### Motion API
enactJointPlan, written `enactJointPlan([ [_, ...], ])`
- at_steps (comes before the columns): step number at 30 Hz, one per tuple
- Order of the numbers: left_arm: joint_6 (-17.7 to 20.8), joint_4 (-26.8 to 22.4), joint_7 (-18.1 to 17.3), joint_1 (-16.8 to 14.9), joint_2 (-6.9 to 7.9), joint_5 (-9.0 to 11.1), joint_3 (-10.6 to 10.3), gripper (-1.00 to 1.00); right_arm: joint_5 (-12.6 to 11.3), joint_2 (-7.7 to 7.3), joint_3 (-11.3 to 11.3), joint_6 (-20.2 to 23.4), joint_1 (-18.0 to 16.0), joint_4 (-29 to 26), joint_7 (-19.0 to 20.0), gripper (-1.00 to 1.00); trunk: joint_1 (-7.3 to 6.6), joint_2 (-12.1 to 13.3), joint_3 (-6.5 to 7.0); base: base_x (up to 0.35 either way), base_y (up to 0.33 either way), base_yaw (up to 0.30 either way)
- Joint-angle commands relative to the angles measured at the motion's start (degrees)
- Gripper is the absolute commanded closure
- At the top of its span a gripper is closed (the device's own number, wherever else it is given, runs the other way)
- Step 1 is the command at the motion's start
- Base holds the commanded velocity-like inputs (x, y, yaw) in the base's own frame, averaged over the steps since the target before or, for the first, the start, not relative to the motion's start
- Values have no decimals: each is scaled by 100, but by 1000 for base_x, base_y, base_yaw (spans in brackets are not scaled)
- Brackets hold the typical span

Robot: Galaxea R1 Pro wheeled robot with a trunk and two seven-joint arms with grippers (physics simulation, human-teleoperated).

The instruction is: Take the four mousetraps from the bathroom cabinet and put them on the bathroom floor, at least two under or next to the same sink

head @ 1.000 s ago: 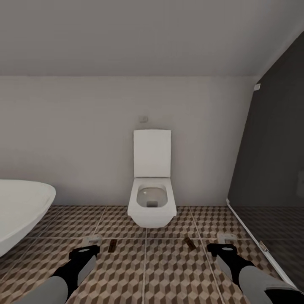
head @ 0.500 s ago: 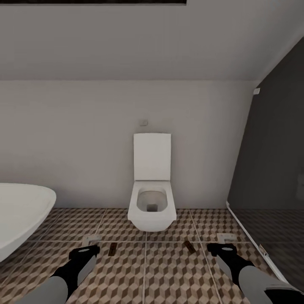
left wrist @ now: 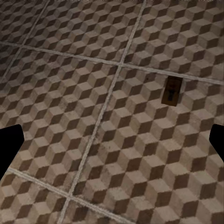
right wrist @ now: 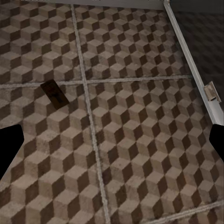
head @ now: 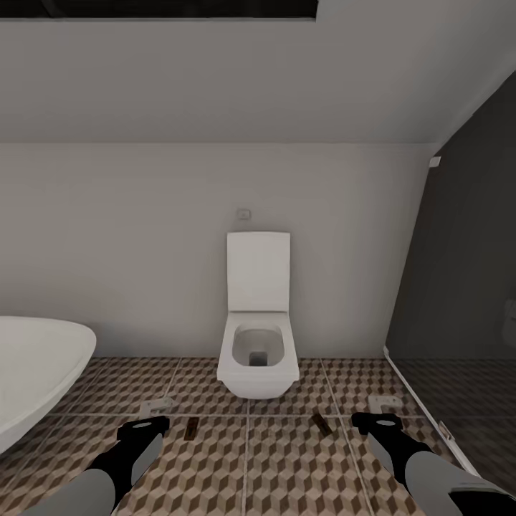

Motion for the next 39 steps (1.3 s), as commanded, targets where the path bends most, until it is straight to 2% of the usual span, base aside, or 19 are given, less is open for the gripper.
enactJointPlan([
  [1,38,-12,32,-2,7,32,-48,-100,-4,2,13,22,-1,-7,-23,-100,-23,39,12,0,0,0],
  [30,25,70,-144,-2,11,60,-33,-100,2,-47,5,13,0,307,-99,-100,-660,1202,533,0,0,0],
  [39,7,512,-461,-2,12,73,-43,-100,4,-58,11,-76,-1,696,-100,-100,-858,1563,694,0,0,0],
])
